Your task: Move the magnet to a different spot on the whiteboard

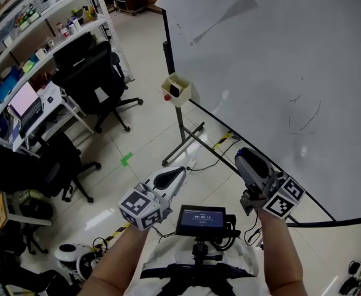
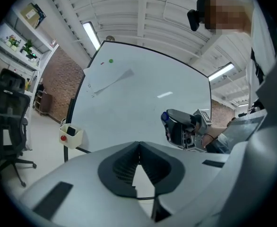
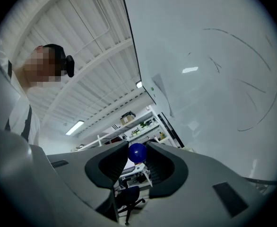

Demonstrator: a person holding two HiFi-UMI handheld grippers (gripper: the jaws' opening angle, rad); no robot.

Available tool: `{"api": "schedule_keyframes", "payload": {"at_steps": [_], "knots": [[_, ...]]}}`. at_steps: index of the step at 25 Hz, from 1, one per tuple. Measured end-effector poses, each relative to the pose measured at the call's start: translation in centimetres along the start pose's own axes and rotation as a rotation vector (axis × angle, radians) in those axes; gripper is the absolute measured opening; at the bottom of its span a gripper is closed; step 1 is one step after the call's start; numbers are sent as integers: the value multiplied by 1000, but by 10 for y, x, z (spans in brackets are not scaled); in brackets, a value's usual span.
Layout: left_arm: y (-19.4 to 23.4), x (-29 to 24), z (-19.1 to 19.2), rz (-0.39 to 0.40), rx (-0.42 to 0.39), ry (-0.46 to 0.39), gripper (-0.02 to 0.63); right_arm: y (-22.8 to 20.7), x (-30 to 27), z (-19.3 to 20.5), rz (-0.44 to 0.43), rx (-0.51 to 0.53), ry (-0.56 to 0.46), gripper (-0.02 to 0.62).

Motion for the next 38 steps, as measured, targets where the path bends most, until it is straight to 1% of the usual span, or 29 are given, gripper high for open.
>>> {"api": "schedule_keyframes", "payload": {"at_steps": [5,10,14,17,19,23,27,31,38], "knots": [[-1,-13,-14,-85,-12,-33,34,-16,-9,-1,-74,-62,26,153],[-9,-22,-10,-140,-50,-8,34,-26,-14,-13,-137,-90,24,153],[-21,-33,-10,-133,-88,3,32,-36,-11,-21,-165,-108,13,153],[-30,-43,-10,-114,-120,2,32,-47,-5,-21,-166,-120,16,153],[-36,-49,-12,-109,-117,0,31,-51,-1,-24,-165,-125,10,153],[-42,-60,-19,-109,-78,-36,32,-52,10,-34,-165,-133,-4,153],[-43,-73,-20,-113,-93,-33,32,-59,18,-40,-170,-134,-20,153],[-44,-76,-20,-119,-89,-37,32,-60,20,-43,-177,-128,-24,153],[-45,-83,-19,-122,-87,-28,32,-62,21,-48,-176,-80,-18,153]]}}
Point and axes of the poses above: the fingertips, and each gripper's own axes: x backward along the fingers, y to its left, z out of its underside, the point moved 6 cm from there along x, backward along the fingers, and after that the axes turned 12 degrees about -y, right-handed, at the moved point
